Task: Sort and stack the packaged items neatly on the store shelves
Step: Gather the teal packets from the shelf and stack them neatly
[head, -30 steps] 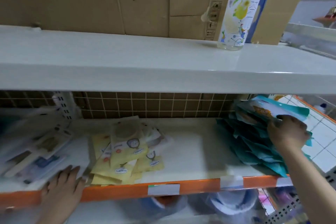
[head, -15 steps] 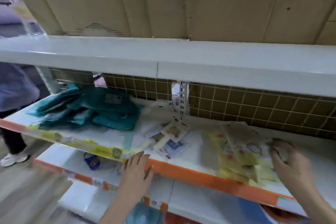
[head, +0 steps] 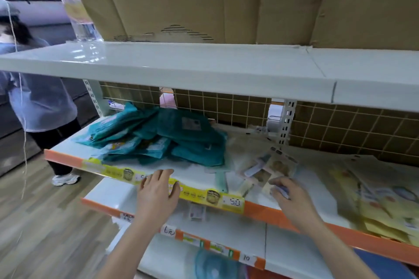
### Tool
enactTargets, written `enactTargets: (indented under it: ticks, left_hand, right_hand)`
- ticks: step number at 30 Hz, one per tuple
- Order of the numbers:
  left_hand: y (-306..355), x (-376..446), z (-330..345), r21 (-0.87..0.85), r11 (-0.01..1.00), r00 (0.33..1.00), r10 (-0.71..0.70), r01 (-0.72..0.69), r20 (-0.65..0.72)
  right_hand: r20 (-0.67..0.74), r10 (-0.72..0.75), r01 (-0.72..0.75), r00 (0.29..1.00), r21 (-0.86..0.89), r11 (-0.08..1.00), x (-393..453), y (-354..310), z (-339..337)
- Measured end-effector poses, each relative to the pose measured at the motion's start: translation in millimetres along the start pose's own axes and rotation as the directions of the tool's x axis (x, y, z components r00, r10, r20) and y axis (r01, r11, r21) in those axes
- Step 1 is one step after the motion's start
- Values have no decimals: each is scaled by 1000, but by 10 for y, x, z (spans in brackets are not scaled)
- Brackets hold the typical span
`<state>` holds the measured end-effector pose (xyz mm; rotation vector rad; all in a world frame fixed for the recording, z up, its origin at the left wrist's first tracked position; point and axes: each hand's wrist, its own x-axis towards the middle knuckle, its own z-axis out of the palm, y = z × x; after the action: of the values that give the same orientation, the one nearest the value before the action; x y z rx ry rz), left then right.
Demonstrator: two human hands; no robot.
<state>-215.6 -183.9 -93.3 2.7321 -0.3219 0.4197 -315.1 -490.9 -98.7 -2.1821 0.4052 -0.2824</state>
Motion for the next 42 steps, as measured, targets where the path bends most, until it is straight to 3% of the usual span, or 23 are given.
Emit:
enactTargets:
  ticks: [7,11,15,23,27,32,36,42]
  left_hand:
    - [-282,424,81,1,995,995,-98,98,-21]
    - [-405,732,71,23,985,985,-169,170,-43]
    - [-574,971,69,16,971,970,-236,237,-63]
    - [-1000,1373,44,20,953,953,-301,302,-42]
    - [-1356,1715,13,-20,967,966,-255,254,-30]
    - [-1729,2077,7,-79,993,996,-83,85,23]
    - [-1813,2370,22,-64,998,991,-7,15,132]
    - [-1730,2555,117,-122,958,943,279,-260,183]
  right_hand:
    - [118,-40,39,992,11,999,513,-261,482]
    - [213,0,14,977,-65,998,972,-424,724]
    - [333,-58,104,941,-123,987,1369,-664,961]
    - [315,-124,254,941,-413,875,1921,-1095,1446]
    - [331,-203,365,922,-560,744,2151,-1173,1710]
    - [338,-97,311,936,-666,678,2363,-1259,2024]
    - [241,-85,225,967,-645,731,2302,-1235,2136]
    - [65,-168,177,984,-503,846,2034,-1267,2218]
